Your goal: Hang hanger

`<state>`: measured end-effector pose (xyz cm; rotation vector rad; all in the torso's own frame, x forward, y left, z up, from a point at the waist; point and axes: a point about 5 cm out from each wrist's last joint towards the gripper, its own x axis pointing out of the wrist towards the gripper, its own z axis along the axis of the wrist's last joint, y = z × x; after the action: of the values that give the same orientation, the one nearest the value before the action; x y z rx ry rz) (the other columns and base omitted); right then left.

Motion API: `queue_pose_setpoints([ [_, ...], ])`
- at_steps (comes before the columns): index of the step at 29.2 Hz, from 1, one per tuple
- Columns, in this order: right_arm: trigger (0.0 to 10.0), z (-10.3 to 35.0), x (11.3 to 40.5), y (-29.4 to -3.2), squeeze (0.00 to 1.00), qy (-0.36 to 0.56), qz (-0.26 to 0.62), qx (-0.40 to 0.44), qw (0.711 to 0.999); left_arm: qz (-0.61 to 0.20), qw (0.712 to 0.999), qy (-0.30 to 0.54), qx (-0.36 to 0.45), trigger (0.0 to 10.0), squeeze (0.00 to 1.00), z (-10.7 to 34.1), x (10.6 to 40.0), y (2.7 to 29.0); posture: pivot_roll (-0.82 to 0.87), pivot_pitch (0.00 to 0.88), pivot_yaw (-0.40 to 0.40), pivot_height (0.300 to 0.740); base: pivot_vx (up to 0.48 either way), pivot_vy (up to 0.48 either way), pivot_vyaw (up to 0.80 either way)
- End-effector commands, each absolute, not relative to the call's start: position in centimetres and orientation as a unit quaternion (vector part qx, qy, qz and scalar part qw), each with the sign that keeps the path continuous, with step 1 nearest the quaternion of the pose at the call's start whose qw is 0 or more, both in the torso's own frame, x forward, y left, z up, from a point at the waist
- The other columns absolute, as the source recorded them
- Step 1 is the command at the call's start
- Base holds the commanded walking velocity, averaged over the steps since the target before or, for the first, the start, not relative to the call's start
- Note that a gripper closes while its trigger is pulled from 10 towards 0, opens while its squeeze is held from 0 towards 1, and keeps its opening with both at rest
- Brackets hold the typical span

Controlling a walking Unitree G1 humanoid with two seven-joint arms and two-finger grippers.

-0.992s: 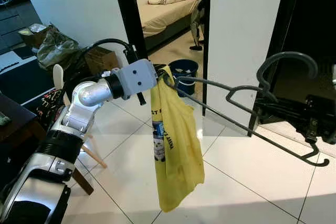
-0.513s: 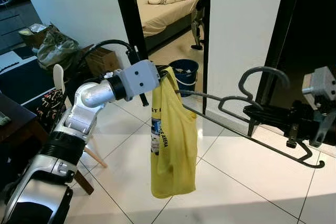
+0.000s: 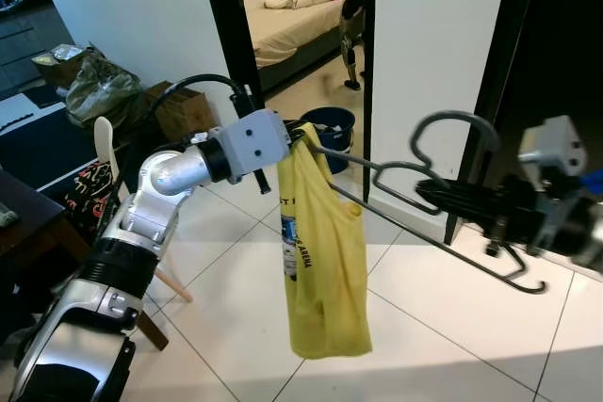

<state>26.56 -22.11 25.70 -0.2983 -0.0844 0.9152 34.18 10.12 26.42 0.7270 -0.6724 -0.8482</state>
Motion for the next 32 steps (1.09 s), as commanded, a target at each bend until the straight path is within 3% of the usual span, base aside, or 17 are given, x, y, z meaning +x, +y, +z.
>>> queue_pose_setpoints([
  [1,10.0,25.7,26.9,-21.2,0.00,-0.046,0.431,-0.151,0.889,-0.390,0.802,-0.313,0.326,10.0,0.00,26.4,34.1,10.3,-0.09,0.000,0.165,0.740,0.000,0.000,0.00],
  [5,10.0,24.2,28.0,-18.3,0.00,-0.055,0.412,-0.098,0.904,-0.397,0.819,-0.326,0.255,10.0,0.00,25.8,33.2,7.9,-0.09,0.000,0.159,0.740,0.000,0.000,0.00],
  [16,10.0,22.3,29.4,-15.3,0.00,-0.060,0.386,-0.026,0.920,-0.421,0.830,-0.340,0.139,10.0,0.00,25.3,31.2,4.2,-0.08,0.000,0.127,0.740,0.000,0.000,0.00],
  [32,10.0,22.4,31.4,-16.3,0.00,-0.088,0.296,0.036,0.950,-0.465,0.821,-0.303,0.134,10.0,0.00,24.5,29.6,5.0,-0.08,0.000,0.118,0.740,0.000,0.000,0.00],
])
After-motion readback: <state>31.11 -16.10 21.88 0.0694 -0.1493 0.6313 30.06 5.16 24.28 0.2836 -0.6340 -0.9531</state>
